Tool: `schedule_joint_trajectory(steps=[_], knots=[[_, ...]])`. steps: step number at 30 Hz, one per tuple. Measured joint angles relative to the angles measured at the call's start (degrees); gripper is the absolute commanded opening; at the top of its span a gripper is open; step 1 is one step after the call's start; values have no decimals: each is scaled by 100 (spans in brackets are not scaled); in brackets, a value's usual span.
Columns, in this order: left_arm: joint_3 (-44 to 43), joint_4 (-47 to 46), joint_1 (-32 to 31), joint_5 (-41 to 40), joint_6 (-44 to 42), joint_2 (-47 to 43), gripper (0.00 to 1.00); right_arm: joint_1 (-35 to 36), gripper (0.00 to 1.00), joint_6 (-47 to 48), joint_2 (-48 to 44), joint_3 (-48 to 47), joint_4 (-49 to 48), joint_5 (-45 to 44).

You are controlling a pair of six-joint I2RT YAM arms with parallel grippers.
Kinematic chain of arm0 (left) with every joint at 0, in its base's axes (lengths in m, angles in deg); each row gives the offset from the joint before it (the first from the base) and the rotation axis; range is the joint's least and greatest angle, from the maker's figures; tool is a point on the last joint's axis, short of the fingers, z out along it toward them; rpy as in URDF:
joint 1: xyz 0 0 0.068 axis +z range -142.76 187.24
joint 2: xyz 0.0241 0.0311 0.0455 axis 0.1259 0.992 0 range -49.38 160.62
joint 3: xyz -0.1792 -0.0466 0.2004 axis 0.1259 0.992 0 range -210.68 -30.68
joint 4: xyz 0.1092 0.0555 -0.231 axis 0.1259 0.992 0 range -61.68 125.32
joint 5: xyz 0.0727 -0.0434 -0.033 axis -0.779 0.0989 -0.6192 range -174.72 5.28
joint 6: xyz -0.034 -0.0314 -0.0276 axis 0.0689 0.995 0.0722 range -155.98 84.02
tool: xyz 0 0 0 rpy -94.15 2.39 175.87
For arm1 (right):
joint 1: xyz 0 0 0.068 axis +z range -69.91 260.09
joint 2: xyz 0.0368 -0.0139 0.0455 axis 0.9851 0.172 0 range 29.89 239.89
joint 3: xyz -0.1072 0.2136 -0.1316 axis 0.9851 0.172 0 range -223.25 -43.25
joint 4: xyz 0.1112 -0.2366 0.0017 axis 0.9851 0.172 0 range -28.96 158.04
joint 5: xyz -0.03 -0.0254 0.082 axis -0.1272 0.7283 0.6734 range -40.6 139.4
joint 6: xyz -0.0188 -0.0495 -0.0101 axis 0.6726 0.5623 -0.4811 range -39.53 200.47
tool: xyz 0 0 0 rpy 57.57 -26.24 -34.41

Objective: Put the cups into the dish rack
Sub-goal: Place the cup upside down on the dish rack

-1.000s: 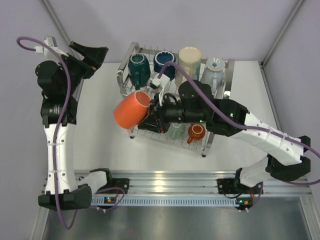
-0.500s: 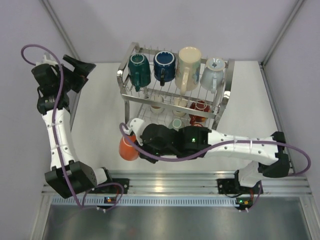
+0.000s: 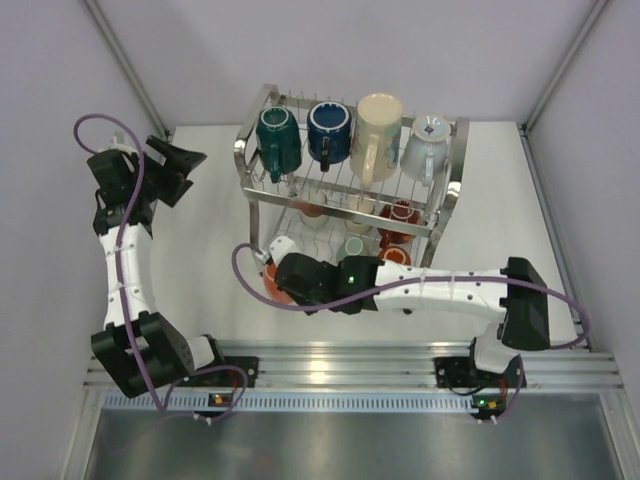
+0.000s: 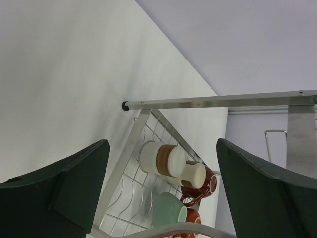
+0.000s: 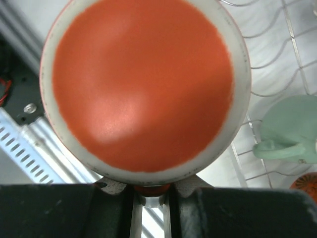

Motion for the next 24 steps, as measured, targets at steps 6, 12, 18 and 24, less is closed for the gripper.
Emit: schedule_joint_trajectory(steps=[6,12,18,24], knots=[[577,-286,0,-4,170,-105,94,-625,0,-243,188,83,-186,-59],[634,-452,0,-2,190,-140,94,-852,0,-404,380,81,-352,-144],[686,-557,0,4,190,-197,94,-964,0,-538,603,81,-428,-289],[721,-573,0,24,190,-199,94,-1080,0,-684,706,162,-627,-527]])
